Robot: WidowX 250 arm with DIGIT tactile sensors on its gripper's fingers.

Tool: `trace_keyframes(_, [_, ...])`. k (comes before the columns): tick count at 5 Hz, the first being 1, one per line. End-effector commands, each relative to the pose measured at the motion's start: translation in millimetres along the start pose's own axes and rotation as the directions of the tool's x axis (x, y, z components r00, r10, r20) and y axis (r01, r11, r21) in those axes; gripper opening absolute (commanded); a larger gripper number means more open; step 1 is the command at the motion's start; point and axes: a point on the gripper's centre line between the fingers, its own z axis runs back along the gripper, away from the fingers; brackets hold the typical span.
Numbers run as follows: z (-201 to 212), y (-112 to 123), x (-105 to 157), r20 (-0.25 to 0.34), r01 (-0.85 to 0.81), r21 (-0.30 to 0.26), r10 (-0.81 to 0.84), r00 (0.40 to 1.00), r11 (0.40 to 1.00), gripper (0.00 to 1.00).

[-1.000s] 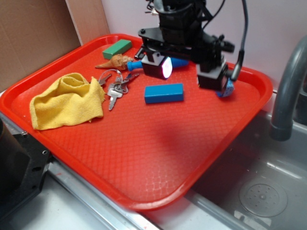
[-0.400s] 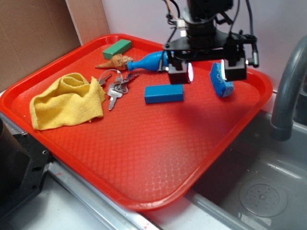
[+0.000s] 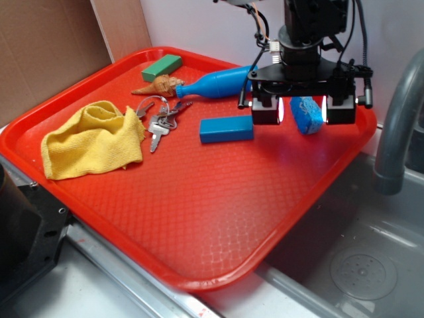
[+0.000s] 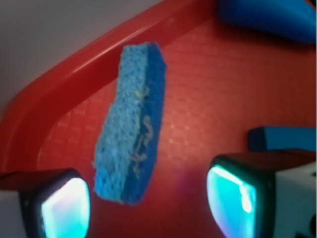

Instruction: Grab the blue sponge.

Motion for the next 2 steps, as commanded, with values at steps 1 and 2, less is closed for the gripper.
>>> trace_keyframes(1, [-5.7, -6.0, 25.2, 0.016, -0.002, 0.031, 0.002, 1.0, 1.0, 0.89])
trace_keyframes(2, [-3.7, 15.6, 33.8, -0.014, 0.056, 0.068, -0.055, 0.998, 0.996, 0.0])
